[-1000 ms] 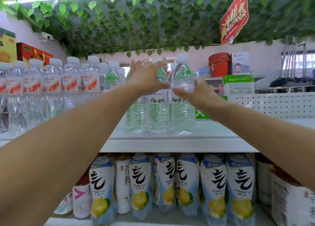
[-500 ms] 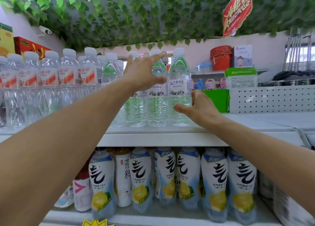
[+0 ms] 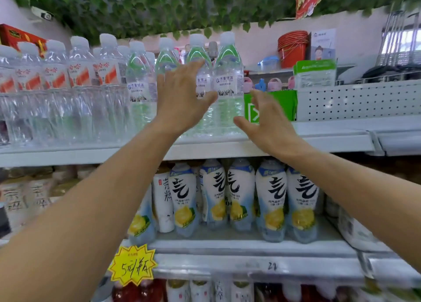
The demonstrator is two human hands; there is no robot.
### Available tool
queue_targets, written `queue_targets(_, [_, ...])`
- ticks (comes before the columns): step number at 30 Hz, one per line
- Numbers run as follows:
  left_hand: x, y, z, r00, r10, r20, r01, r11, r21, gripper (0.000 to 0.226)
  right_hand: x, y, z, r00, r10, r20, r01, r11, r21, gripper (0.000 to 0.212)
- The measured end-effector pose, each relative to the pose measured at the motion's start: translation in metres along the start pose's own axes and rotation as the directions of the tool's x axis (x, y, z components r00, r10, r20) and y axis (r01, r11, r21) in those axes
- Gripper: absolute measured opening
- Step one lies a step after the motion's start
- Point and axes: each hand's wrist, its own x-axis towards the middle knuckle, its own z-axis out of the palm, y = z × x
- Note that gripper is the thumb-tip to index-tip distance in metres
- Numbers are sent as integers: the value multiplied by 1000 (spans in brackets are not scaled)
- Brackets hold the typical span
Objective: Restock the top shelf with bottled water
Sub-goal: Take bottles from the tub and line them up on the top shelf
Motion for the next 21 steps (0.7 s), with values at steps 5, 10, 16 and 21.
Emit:
queue_targets(5, [-108, 20, -11, 998, -16, 68, 28, 984, -173, 64, -84, -10, -30, 984, -151, -89, 137, 980, -146, 35])
queue_targets(10, [-213, 41, -5, 939, -46, 342, 159, 938, -309, 58, -183, 9, -31, 1000, -22, -8, 21, 989, -146, 25])
queue_targets(16, [-330, 66, 33, 672, -38, 739, 387, 870, -307, 51, -306, 58, -27, 873, 370, 317, -322, 927, -195, 20])
queue_targets(21, [-433, 97, 78, 365, -22, 931, 600, 770, -218, 39, -406, 117, -23, 588, 623, 517, -585, 768, -260, 15])
